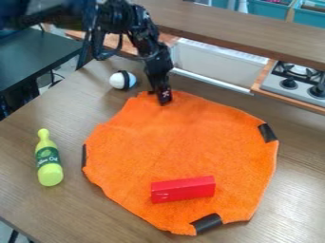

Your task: Fold cloth from left to right

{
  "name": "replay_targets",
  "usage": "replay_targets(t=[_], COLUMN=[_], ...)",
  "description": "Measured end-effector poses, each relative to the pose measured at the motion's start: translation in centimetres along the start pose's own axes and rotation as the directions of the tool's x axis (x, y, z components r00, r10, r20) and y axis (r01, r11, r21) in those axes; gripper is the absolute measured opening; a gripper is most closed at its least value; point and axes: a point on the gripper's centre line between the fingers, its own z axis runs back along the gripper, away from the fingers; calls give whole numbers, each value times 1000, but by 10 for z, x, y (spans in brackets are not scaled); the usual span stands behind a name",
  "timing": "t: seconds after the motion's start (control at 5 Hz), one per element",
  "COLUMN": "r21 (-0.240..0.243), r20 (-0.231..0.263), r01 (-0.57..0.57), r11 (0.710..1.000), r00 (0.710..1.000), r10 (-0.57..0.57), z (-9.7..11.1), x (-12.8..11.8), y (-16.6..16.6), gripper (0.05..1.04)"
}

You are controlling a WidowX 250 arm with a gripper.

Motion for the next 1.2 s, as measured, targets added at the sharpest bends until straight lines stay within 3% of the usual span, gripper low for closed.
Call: replay_targets(t=[0.2, 0.6, 0.8, 1.0, 1.2], r21=[-43, -109, -135, -156, -135], r20=[12, 57, 85, 117, 165], r01=[-4, 3, 15, 32, 55], r11=[999, 994, 991, 987, 989], r00=[1000, 998, 996, 993, 986], r10=[4, 3, -3, -14, -32], z=[-3, -4, 1, 11, 33], x=[0, -4, -7, -9, -5], y=[3, -2, -12, -24, -36], gripper=[928, 373, 175, 74, 62])
